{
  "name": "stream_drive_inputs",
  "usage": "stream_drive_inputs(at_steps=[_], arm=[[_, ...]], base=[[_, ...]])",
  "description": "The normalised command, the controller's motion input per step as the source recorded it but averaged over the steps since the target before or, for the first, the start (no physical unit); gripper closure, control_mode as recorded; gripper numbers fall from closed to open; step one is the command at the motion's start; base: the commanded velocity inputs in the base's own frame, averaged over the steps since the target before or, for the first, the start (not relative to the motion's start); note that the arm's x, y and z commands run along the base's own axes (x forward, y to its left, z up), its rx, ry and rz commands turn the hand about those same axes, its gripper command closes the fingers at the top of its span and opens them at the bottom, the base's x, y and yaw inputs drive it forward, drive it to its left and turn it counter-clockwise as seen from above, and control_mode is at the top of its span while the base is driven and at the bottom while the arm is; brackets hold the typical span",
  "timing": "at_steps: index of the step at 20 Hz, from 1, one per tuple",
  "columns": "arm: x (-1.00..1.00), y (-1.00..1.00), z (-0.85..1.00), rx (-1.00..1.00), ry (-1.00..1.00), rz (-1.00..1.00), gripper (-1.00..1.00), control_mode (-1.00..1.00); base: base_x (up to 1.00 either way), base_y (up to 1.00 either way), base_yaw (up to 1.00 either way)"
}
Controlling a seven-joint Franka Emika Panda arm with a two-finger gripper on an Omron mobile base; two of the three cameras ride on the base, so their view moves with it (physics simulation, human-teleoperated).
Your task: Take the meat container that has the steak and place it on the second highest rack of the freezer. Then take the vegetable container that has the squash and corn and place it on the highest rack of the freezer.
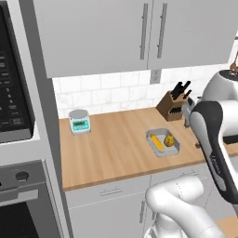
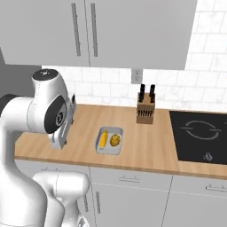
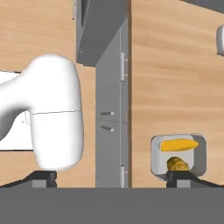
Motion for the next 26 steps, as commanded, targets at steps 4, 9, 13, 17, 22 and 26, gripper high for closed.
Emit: stream_drive_inputs(at_steps=[4, 9, 13, 17, 22, 26], arm=[[0.71, -0.14, -0.62, 0.0, 0.0, 0.03, -1.0, -1.0], [0.53, -0.23, -0.82, 0.0, 0.0, 0.0, -1.0, -1.0], [0.52, -0.33, -0.85, 0.0, 0.0, 0.01, -1.0, -1.0], [0.78, -0.29, -0.86, 0.0, 0.04, 0.12, -1.0, -1.0], [0.83, -0.18, -0.71, 0.0, 0.09, 0.11, -1.0, -1.0], [0.8, -0.07, -0.42, 0.0, 0.12, 0.07, -1.0, -1.0]], base=[[0.0, 0.0, 0.0], [0.0, 0.0, 0.0], [0.0, 0.0, 0.0], [0.0, 0.0, 0.0], [0.0, 0.0, 0.0], [0.0, 0.0, 0.0]])
